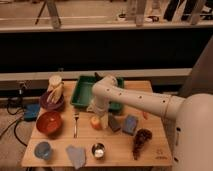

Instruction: Place apple in red bowl

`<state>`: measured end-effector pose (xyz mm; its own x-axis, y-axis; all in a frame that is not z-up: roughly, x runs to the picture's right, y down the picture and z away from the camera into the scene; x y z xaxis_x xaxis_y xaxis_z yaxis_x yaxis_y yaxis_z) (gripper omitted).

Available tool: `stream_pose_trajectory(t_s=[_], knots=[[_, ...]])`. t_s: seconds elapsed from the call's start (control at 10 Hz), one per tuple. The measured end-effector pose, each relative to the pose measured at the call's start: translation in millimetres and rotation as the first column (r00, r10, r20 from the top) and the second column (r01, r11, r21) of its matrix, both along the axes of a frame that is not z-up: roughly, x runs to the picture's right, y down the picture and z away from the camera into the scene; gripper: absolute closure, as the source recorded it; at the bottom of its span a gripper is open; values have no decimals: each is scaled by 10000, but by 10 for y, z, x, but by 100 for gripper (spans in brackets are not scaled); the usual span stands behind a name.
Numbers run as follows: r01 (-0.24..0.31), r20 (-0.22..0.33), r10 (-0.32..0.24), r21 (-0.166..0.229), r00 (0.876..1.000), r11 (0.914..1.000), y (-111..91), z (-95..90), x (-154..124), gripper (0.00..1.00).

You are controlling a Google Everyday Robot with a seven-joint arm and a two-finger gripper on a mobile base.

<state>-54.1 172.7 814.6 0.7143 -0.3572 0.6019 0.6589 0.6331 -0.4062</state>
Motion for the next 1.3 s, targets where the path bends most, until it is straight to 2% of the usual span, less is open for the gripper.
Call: stream_pose_trajectory(t_s=[0.4,0.5,0.8,1.2,1.3], knots=[[369,-14,-369,48,9993,9993,31,27,-37,21],[555,-37,-555,22,9985,9985,48,43,-54,24],[1415,0,-1415,-171,9899,9898,141,98,-133,55],[1761,65,-1760,-230,9844,9841,173,125,-141,94],[1797,74,-1796,-215,9837,9835,175,125,-143,99]])
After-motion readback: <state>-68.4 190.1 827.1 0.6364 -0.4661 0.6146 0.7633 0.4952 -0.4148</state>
